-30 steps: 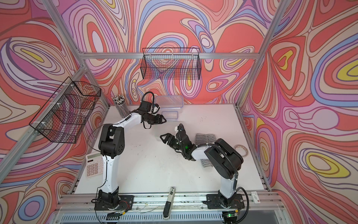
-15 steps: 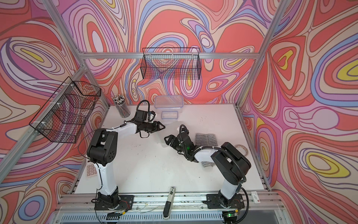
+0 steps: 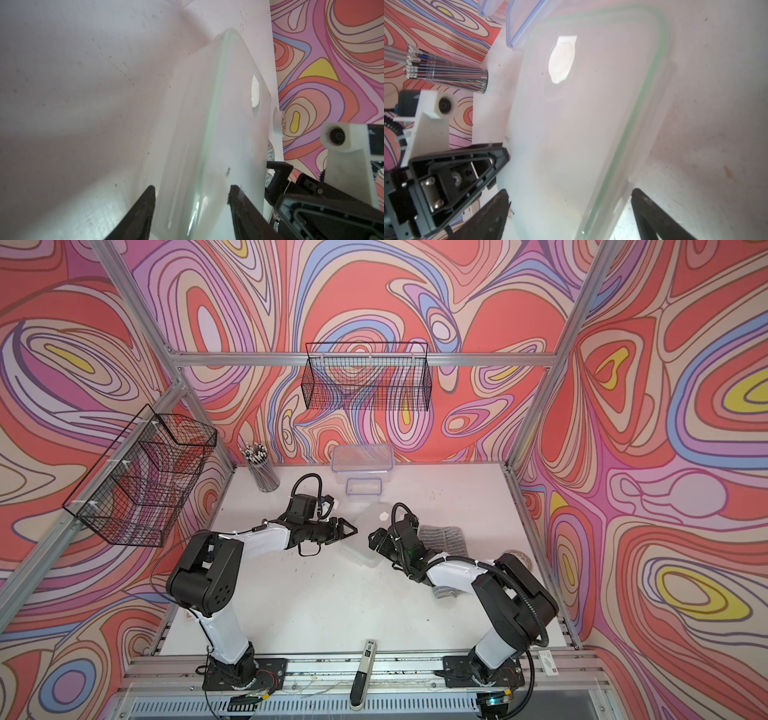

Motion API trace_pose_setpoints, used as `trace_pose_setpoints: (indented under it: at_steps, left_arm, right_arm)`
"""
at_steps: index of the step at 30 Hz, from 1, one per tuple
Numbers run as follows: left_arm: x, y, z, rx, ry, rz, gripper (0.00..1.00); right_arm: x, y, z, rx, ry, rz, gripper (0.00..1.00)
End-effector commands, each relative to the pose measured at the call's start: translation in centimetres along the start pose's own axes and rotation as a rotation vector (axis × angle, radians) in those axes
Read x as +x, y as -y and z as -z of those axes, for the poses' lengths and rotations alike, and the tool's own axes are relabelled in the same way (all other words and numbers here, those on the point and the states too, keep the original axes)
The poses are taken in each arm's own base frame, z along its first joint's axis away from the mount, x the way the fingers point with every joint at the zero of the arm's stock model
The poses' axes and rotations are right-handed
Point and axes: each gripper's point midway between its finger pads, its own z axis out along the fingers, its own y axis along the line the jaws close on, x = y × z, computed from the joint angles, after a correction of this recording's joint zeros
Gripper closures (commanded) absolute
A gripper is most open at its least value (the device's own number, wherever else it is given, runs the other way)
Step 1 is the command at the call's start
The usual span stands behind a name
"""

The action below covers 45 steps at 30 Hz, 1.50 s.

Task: Wipe the insides of the lunch boxes
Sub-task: Adjust the lunch box at the center of the board.

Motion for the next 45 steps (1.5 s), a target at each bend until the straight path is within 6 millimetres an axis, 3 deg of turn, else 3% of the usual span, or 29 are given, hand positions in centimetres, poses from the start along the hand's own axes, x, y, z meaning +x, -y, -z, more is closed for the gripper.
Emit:
trace_pose_setpoints:
  at_steps: [1, 11, 17, 25, 30, 38, 45]
  left_arm:
    - [-0.1, 1.4, 0.8, 0.041, 0.033, 0.002, 0.41]
    - [2.0, 2.7, 1.2, 0.088, 0.048, 0.036, 0.43]
    - [3.6, 3.2, 1.4, 0.11, 0.036, 0.05, 0.44]
    - [5.0, 1.8, 2.6, 0.023, 0.049, 0.043, 0.44]
    - [4.0, 0.2, 2.9, -0.073, 0.07, 0.054, 0.46]
    - [0.0, 0.5, 2.1, -0.036, 0.092, 0.053, 0.46]
    - [-1.4, 0.4, 0.9, -0.02, 0.082, 0.054, 0.47]
  right_arm:
    - [-1.6, 0.0, 0.8, 0.013, 0.042, 0.019, 0.04]
    - [-2.9, 0.4, -0.4, 0.029, 0.01, 0.051, 0.05]
    - [-3.0, -0.6, -1.7, -0.004, -0.018, 0.063, 0.06]
    - [-3.1, -2.1, -3.4, -0.052, -0.053, 0.066, 0.07]
    - [-3.1, -2.8, -4.2, -0.08, -0.066, 0.06, 0.07]
    - [-3.1, -3.0, -5.4, -0.092, -0.064, 0.036, 0.08]
    - [-3.7, -3.3, -5.9, -0.097, -0.048, 0.03, 0.08]
